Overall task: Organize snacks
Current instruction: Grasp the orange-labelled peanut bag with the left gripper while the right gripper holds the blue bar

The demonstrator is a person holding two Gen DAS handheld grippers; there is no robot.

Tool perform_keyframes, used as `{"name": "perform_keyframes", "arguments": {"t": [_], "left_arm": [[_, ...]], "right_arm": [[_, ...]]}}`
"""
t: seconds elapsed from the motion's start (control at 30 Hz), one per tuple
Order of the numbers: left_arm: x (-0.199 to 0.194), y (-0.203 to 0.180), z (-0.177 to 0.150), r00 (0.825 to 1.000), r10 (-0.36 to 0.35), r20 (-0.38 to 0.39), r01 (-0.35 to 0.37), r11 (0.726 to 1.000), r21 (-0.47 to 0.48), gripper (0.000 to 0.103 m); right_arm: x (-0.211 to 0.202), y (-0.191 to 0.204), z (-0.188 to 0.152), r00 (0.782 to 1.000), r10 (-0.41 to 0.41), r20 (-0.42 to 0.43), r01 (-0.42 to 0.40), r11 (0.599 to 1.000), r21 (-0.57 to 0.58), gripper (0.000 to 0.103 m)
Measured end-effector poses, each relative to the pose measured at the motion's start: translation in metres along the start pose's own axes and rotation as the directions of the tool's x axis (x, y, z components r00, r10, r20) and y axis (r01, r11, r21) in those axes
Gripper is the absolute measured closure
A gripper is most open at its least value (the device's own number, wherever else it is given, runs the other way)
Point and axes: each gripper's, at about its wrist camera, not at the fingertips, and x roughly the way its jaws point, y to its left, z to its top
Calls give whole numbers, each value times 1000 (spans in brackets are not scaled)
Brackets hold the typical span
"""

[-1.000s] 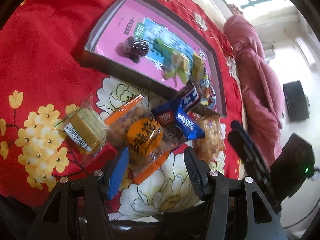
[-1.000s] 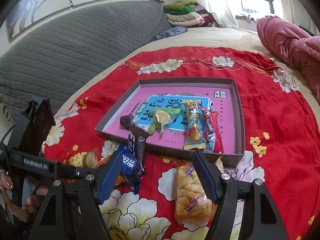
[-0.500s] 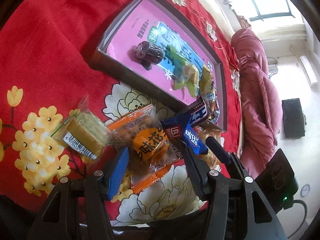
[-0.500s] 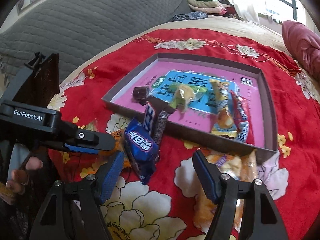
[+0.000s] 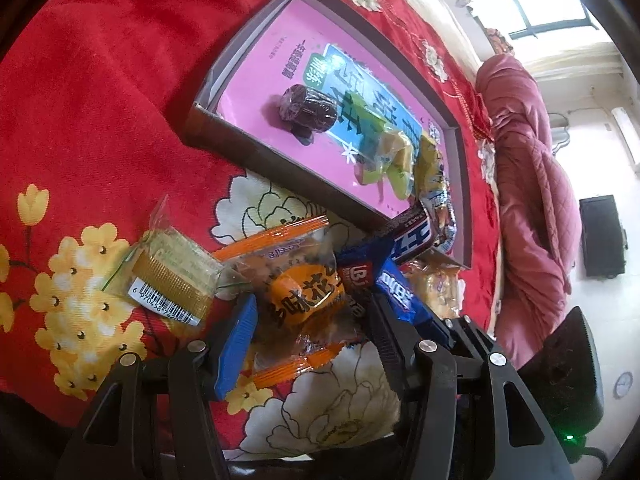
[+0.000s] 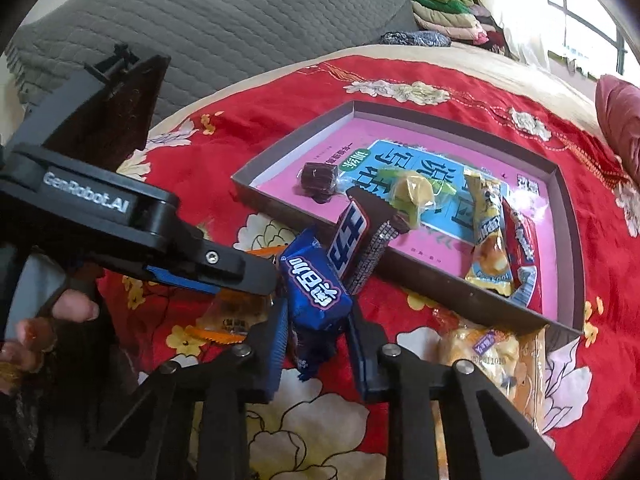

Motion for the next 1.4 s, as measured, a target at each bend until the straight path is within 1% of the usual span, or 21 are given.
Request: {"name": "perform_keyframes", "arguments": {"t": [0.07,0.17,0.37,0.43,0.67,0.77,0.83,0.87,1.03,1.2,1.27,1.4], "left_arm": [[3,1,1,1000,31,-3,-31,1000,-4,44],[12,4,-1,999,23,-34,-24,999,-39,44],[21,-7,2,997,68,-29,-69,997,-22,44],[24,-10,2,996,90,-24,-90,996,-12,44],[31,-17,3,991,137,-6,-137,990,21,46],[34,-19,2,988,157,-3,-157,987,44,47],[33,-21,1,986,164,0,-164,985,59,48],[34,-21,1,985,170,1,-170,983,65,52],[29,-24,0,985,172,8,-172,980,101,53],[19,-31,-4,986,164,21,-165,977,135,54],[13,-34,-6,987,157,27,-159,977,145,54],[-2,-42,-6,986,152,68,-162,973,164,54]], "right_arm": [[-4,-2,-1,1000,5,0,-5,1000,14,77],[-11,-6,-3,1000,-2,1,2,1000,28,77],[-27,-20,-10,1000,-30,0,30,997,75,77],[-30,-23,-11,1000,-24,2,24,996,86,77],[-20,-21,-13,1000,9,-24,-7,997,80,77],[-10,-21,-14,998,10,-57,-5,997,81,76],[-7,-23,-14,998,14,-57,-9,996,93,76],[-6,-24,-13,998,22,-54,-16,995,103,76],[-8,-23,-14,998,34,-50,-28,994,108,77],[-22,-28,-13,999,25,-20,-22,991,135,78],[-31,-34,-11,999,32,10,-33,986,163,78],[-47,-46,-6,996,41,77,-57,974,219,78]]}}
